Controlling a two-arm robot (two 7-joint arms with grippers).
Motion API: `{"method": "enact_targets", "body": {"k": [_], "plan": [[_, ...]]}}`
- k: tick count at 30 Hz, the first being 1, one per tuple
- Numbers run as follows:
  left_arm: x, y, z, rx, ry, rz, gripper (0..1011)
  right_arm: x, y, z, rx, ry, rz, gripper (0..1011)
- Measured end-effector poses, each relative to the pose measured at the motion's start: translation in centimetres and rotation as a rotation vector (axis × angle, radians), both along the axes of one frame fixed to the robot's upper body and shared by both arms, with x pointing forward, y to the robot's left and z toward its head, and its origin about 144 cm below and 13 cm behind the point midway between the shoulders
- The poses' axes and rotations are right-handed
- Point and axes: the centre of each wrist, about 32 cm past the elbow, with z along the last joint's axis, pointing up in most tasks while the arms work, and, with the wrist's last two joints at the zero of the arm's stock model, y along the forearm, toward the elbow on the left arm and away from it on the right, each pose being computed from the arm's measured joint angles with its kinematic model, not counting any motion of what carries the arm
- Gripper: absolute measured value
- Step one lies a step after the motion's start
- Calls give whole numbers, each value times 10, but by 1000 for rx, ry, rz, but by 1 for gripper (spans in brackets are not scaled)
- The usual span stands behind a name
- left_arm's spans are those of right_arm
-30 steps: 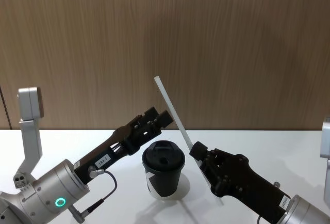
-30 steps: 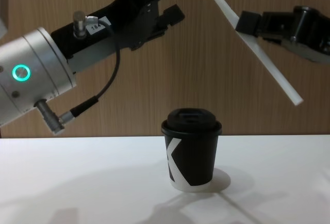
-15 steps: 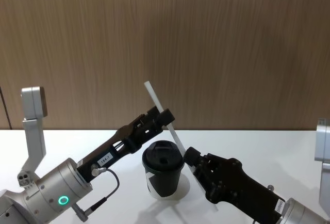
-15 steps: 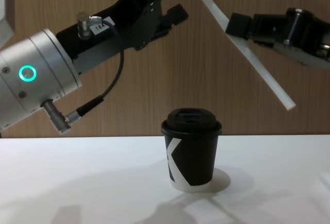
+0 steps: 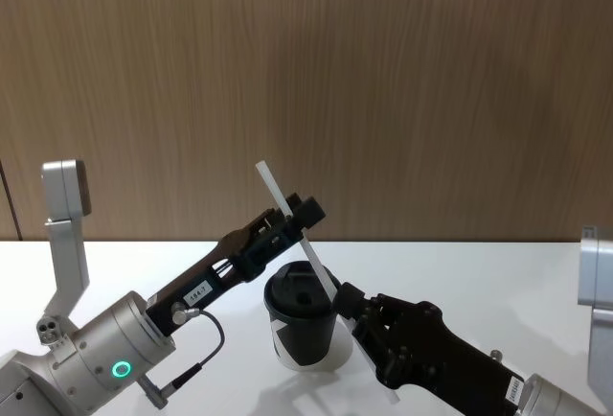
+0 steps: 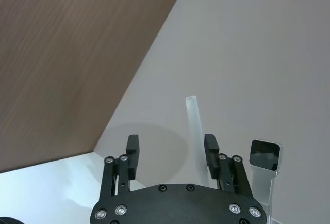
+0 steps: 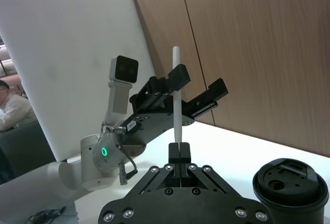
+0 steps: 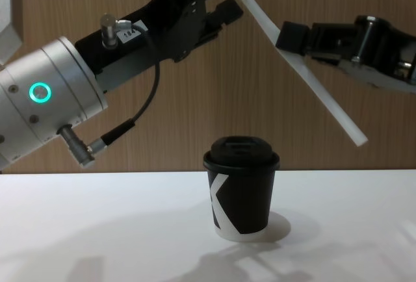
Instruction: Pick up the straw with one hand, pass it to the other hand, and insert it into the cup.
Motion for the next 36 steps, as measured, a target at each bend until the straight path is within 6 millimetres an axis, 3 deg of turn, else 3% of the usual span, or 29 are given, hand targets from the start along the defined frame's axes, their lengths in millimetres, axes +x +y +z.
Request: {"method": "enact_targets", "body": {"k": [12,14,20,36], "plan": [[0,0,-3,-8,7,-5,470,-1,0,0,-4,2,2,10],[0,0,-4,-9,8,-6,345,-1,0,0,-5,2,2,10],[0,1,-5,-11,11,-6,196,0,0,0,-6,1,-1,10],[-1,4,-10,-14,24,-2,71,0,0,-1,-8,1,-3,43]]}}
